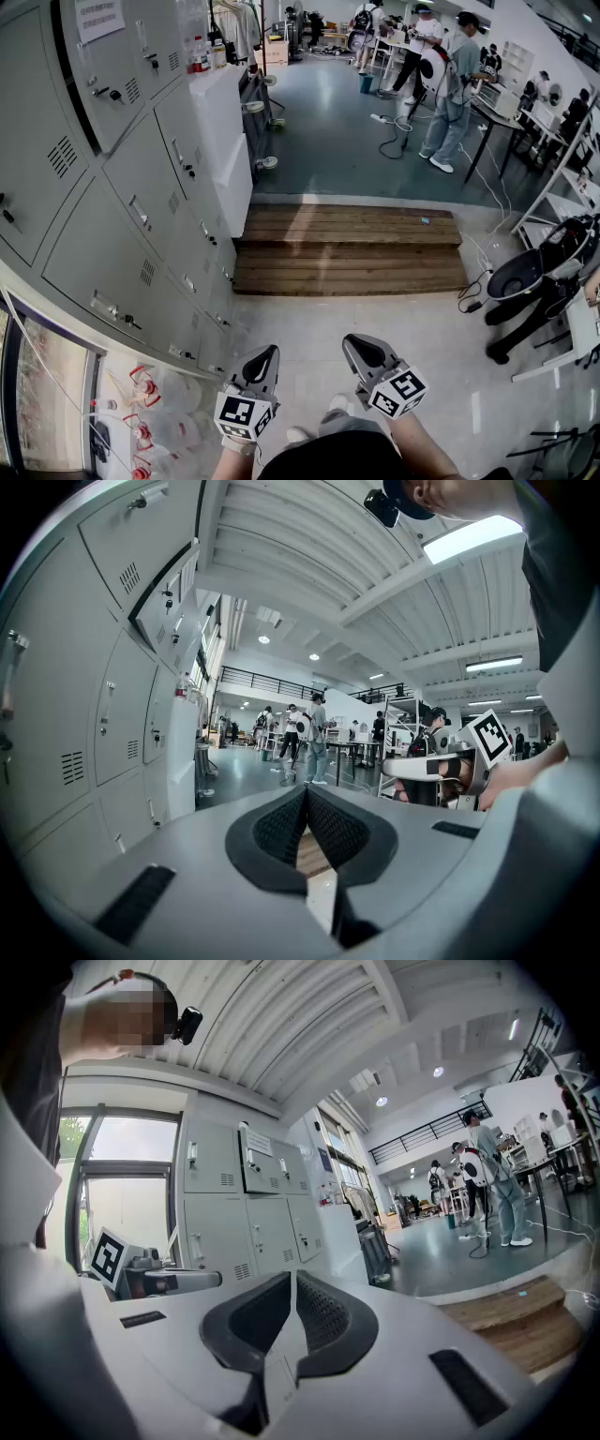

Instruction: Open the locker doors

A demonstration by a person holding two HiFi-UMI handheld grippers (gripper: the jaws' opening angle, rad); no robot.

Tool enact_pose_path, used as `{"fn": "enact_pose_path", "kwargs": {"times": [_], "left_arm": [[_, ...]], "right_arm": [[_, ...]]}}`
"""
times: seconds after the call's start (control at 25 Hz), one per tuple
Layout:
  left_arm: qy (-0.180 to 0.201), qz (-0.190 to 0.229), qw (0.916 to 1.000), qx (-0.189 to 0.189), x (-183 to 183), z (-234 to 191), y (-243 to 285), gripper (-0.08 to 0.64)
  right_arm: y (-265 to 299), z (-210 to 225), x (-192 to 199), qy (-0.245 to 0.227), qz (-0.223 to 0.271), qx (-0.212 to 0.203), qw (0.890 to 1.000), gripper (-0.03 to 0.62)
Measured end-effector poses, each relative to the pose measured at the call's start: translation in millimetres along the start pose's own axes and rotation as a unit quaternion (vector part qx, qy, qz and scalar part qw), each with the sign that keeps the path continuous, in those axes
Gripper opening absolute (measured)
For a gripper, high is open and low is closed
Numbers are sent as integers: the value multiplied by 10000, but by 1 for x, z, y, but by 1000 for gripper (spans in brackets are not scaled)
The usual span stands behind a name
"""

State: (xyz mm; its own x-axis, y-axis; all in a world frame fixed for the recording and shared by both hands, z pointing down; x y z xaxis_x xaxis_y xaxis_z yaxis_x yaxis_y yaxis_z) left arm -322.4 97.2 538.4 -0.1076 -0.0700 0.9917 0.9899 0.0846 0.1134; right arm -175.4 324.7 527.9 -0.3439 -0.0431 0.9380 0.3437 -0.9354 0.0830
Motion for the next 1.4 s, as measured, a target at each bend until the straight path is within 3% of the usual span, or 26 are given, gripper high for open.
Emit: {"fn": "enact_pose_path", "kwargs": {"times": [0.56,1.0,1.2,1.4], "left_arm": [[244,-70,9997,12,-23,33,82,18],[295,-271,9990,-195,-27,42,149,20],[262,-374,9982,-395,-25,12,168,20],[182,-377,9974,-585,-18,-57,198,19]], "right_arm": [[-10,77,-32,162,288,-110,9994,48],[5,146,-43,506,280,-275,9979,48],[46,165,-49,566,215,-420,9973,48],[124,180,-62,476,147,-514,9974,48]]}}
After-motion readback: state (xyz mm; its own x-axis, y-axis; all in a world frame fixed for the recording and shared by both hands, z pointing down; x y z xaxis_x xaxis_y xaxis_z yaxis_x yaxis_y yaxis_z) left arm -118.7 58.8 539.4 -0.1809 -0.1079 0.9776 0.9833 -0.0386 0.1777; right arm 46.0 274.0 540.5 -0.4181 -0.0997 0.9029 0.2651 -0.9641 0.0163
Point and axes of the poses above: the fingertips, and each gripper's own axes: y forward along the fingers, z to its right, x out of its underside, the point moved 10 cm from there along -y, backward along the fingers, and after that the axes turned 8 degrees about y, right-handed, at the moved point
